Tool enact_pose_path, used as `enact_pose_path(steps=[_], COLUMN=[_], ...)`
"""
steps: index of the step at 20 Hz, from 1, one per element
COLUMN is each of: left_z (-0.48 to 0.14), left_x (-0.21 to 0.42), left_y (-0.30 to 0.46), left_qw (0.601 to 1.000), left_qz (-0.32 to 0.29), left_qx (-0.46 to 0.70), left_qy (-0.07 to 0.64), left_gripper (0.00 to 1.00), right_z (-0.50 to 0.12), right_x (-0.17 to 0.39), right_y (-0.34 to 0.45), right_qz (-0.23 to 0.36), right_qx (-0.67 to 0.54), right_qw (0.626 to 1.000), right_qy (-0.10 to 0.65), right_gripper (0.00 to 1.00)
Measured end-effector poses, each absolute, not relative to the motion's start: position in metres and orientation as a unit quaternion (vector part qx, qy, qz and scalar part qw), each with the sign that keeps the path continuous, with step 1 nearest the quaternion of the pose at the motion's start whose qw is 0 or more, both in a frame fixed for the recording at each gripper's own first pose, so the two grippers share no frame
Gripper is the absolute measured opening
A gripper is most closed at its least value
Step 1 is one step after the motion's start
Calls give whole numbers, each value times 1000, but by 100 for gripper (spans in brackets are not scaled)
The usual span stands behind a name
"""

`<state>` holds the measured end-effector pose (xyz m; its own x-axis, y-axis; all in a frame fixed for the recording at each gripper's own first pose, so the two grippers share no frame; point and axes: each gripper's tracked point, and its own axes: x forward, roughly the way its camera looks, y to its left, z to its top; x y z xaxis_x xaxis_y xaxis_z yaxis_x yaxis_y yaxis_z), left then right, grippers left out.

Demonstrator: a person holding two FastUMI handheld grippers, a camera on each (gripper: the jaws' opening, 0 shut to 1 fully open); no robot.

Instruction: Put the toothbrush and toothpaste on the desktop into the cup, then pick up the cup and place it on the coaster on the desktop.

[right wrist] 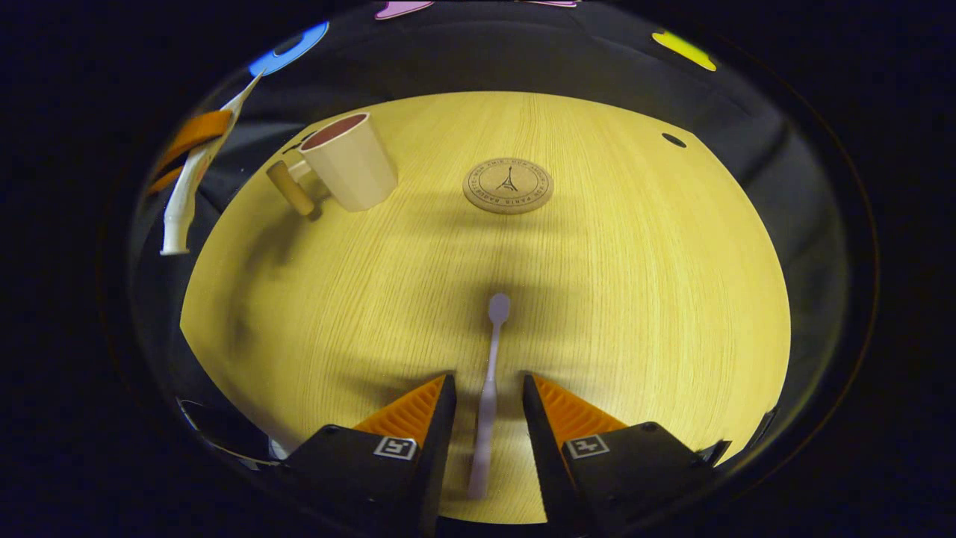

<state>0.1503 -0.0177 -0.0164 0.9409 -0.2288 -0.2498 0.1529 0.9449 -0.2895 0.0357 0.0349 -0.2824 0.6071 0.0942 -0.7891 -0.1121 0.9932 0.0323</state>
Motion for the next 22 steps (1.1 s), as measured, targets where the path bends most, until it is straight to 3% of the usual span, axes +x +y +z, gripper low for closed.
enact_pose_path(steps=[4, 5, 8, 9, 14, 22], left_z=[4, 8, 23, 26, 25, 24], left_x=[180, 188, 206, 211, 235, 268], left_y=[-12, -12, -13, -13, -11, -7], left_qw=[979, 980, 982, 982, 978, 976], left_qz=[-101, -102, -108, -112, -120, -115], left_qx=[-142, -142, -140, -142, -166, -184], left_qy=[108, 99, 68, 58, 31, -27], left_gripper=[17, 17, 17, 18, 17, 17], right_z=[-283, -286, -290, -290, -284, -226], right_x=[38, 38, 43, 45, 42, 51], right_y=[29, 29, 29, 30, 29, 43], right_qz=[39, 39, 38, 38, 48, 108], right_qx=[-20, -22, -19, -16, 5, 93], right_qw=[895, 893, 894, 894, 902, 949], right_qy=[444, 447, 446, 446, 428, 282], right_gripper=[48, 40, 39, 12, 6, 6])
